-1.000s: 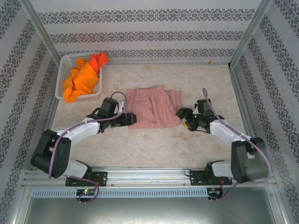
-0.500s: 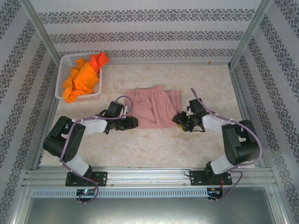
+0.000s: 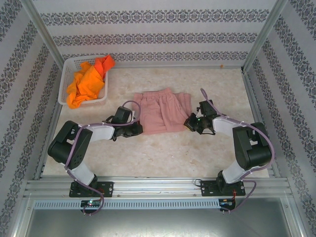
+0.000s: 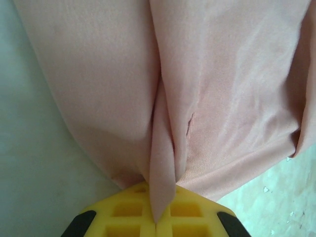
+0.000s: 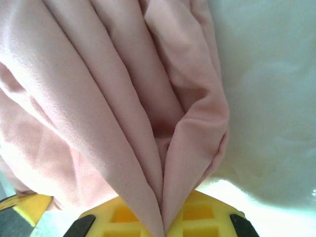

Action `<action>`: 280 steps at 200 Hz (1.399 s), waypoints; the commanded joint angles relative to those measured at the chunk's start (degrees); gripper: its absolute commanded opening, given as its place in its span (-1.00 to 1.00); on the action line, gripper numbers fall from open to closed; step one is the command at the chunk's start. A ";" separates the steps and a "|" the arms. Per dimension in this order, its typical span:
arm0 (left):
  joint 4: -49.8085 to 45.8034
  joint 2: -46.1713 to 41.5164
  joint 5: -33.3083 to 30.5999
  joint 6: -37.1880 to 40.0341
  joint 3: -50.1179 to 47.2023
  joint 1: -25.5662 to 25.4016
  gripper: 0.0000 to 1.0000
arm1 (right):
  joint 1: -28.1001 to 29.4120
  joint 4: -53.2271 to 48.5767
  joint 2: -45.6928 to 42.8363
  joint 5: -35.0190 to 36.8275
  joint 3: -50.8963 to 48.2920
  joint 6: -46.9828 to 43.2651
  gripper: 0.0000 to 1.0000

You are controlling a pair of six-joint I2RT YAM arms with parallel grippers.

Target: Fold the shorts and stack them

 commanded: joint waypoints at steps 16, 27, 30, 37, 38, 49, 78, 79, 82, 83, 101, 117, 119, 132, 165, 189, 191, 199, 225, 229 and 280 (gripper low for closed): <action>-5.28 -6.58 -4.10 3.07 -1.36 3.81 -1.00 | -4.45 -6.24 -1.31 1.75 3.27 -6.73 -1.00; -5.72 -7.60 -4.10 3.09 -2.07 4.64 -1.00 | -5.19 -7.32 -0.90 1.76 3.65 -7.99 -1.00; -5.76 -7.76 -4.12 3.02 -2.34 4.82 -1.00 | -5.36 -7.52 -0.79 1.75 3.67 -8.22 -1.00; -5.68 -8.20 -4.16 2.92 -2.82 5.08 -1.00 | -5.87 -7.75 -0.36 1.52 3.69 -8.59 -1.00; -5.64 -8.26 -4.17 2.92 -2.90 5.07 -1.00 | -5.94 -7.76 -0.29 1.45 3.72 -8.65 -1.00; -5.36 -8.63 -4.27 2.68 -3.65 5.19 -1.00 | -6.62 -7.70 0.50 0.97 3.55 -8.96 -1.00; -4.98 -8.07 -4.35 2.48 -5.40 5.72 -1.00 | -8.57 -5.96 2.51 -0.90 2.71 -8.97 -1.00; -4.98 -8.02 -4.36 2.48 -5.47 5.83 -1.00 | -8.66 -5.89 2.54 -0.99 2.70 -8.97 -1.00; -4.97 -7.99 -4.41 2.48 -5.63 5.95 -1.00 | -8.87 -5.76 2.77 -1.25 2.70 -9.03 -1.00; -4.98 -7.98 -4.39 2.48 -5.67 6.03 -1.00 | -8.94 -5.75 2.81 -1.38 2.70 -9.05 -1.00; -4.59 -8.21 -3.89 2.39 -6.37 6.81 -1.00 | -9.88 -5.64 3.78 -3.24 3.06 -9.92 -1.00; -4.96 -8.64 -3.29 2.65 -6.36 7.40 -1.00 | -10.14 -6.49 4.40 -4.48 3.87 -11.34 -0.98; -5.03 -8.69 -3.30 2.70 -6.33 7.46 -1.00 | -10.21 -6.63 4.42 -4.50 3.96 -11.47 -0.97; -5.31 -9.09 -2.88 3.22 -6.16 7.93 -1.00 | -10.65 -7.05 4.68 -4.74 4.19 -12.40 -0.94; -6.51 -9.62 -2.50 4.22 -6.33 9.41 -1.00 | -12.98 -6.71 5.72 -6.77 3.93 -12.72 -0.97; -6.86 -9.36 -1.80 4.91 -6.18 9.44 -1.00 | -13.39 -7.80 6.31 -7.49 4.68 -13.74 -0.98; -6.95 -9.37 -1.92 4.93 -6.16 9.45 -1.00 | -13.40 -7.95 6.35 -7.49 4.76 -13.85 -0.98; -6.97 -9.29 -2.24 5.04 -6.32 9.57 -1.00 | -13.61 -8.27 6.36 -7.37 4.89 -14.06 -0.97; -7.05 -8.96 -2.79 5.25 -6.96 10.32 -1.00 | -14.94 -8.56 6.36 -7.33 4.90 -13.98 -0.96; -7.24 -9.07 -2.90 5.29 -6.94 10.53 -1.00 | -15.21 -8.64 6.36 -7.38 4.96 -13.96 -0.95; -7.39 -10.17 -1.58 5.73 -7.84 11.51 -1.00 | -16.45 -11.49 5.82 -5.21 6.66 -15.40 -0.97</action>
